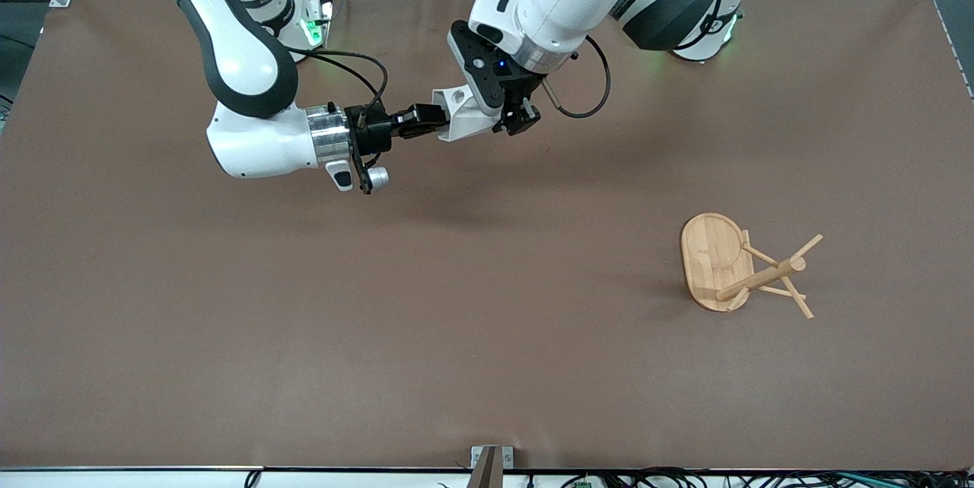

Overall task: Hang cup on rack
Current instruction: 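Grasp the cup with the left gripper beside the right gripper, then carry the cup with the left gripper while the right gripper withdraws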

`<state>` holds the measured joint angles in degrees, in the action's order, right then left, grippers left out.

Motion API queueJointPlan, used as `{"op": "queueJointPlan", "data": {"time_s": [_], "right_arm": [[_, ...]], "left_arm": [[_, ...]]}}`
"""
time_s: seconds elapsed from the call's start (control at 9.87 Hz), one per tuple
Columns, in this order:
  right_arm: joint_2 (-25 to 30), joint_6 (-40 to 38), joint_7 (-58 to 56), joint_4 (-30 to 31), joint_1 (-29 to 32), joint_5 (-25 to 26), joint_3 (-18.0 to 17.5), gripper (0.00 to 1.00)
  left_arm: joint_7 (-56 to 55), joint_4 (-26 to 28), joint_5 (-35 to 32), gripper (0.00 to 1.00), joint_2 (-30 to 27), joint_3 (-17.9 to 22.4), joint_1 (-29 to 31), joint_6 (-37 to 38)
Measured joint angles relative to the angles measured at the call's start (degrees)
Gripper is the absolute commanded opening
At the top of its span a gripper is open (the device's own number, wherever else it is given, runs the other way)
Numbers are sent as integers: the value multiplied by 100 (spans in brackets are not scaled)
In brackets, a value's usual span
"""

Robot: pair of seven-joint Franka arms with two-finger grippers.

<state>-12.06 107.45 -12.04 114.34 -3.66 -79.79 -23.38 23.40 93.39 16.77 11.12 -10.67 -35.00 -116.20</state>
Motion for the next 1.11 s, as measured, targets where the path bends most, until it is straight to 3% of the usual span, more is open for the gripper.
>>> {"op": "queueJointPlan", "data": {"time_s": [0.51,0.81,1.11], "right_arm": [[36,-315,-8,-95,121,72,155,100],[256,-945,30,-293,244,1468,1165,100],[377,-1288,715,-958,308,3859,1963,100]], "left_arm": [[114,-6,-151,0,-66,8,216,7],[115,-93,-827,0,-91,57,593,295],[57,-431,-881,0,-207,77,1148,912]]}}
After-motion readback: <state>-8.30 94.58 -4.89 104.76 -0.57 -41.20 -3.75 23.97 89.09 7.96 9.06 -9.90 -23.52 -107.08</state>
